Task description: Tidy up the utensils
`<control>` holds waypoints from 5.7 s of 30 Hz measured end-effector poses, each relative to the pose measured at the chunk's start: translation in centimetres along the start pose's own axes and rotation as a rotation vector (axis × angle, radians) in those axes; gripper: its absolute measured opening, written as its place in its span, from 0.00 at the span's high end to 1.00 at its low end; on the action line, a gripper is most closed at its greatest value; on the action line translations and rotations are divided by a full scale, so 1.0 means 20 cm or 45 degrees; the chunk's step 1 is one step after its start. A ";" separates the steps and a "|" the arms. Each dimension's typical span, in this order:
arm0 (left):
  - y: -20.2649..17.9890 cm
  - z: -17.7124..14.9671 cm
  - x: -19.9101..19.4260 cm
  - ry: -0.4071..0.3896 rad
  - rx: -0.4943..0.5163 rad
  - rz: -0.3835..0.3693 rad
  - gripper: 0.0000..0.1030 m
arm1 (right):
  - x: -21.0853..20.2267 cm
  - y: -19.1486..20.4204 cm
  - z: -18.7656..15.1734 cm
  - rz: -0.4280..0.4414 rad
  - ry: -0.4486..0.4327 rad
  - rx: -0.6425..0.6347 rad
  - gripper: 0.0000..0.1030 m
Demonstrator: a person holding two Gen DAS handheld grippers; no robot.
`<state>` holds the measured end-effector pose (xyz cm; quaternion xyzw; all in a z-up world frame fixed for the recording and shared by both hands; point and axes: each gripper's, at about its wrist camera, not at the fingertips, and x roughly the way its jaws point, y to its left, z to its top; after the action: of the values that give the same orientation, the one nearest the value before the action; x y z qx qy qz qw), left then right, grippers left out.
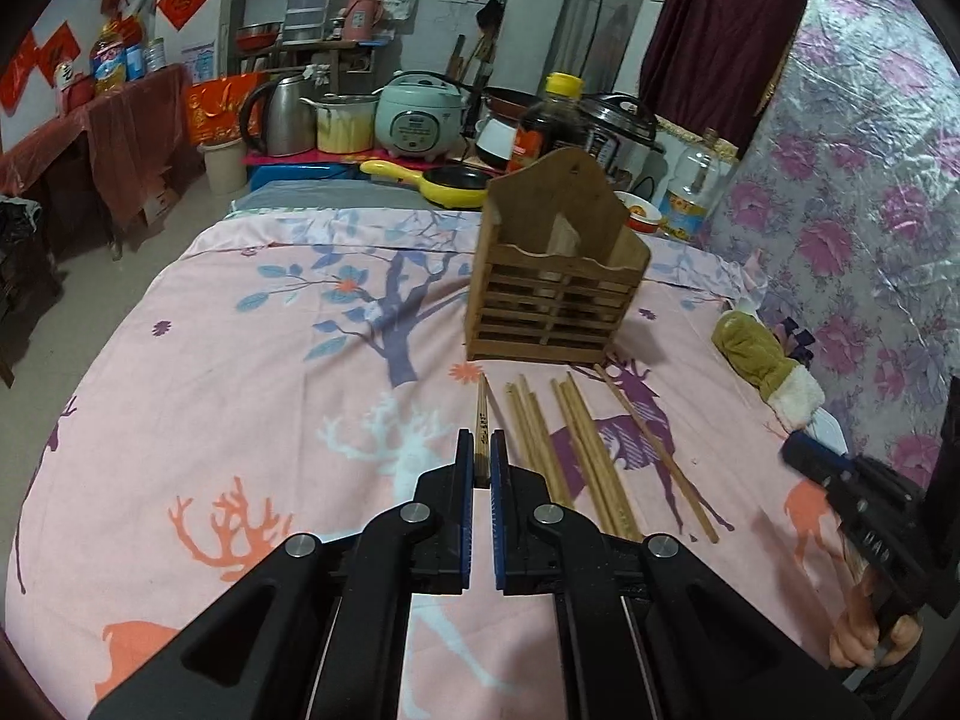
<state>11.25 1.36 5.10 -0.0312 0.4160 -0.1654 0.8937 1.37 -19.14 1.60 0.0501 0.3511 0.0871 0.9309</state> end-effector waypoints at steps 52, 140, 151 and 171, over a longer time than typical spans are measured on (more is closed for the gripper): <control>-0.39 0.61 -0.08 -0.105 0.132 -0.001 0.95 | -0.07 0.07 0.55 -0.049 -0.143 -0.020 0.94; 0.14 -0.18 0.59 0.338 0.006 0.182 0.92 | 0.27 -0.23 -0.03 -0.114 0.107 0.328 0.06; 0.18 -0.17 0.57 0.325 -0.022 0.213 0.35 | 0.44 0.05 -0.13 0.079 0.351 0.025 0.32; 0.21 -0.17 0.54 0.306 -0.031 0.272 0.35 | 0.40 -0.08 -0.11 -0.010 0.337 0.114 0.55</control>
<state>16.38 2.16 -5.87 0.0225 0.5228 -0.0668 0.8495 5.96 -19.14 -5.53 0.0781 0.4747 0.0734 0.8736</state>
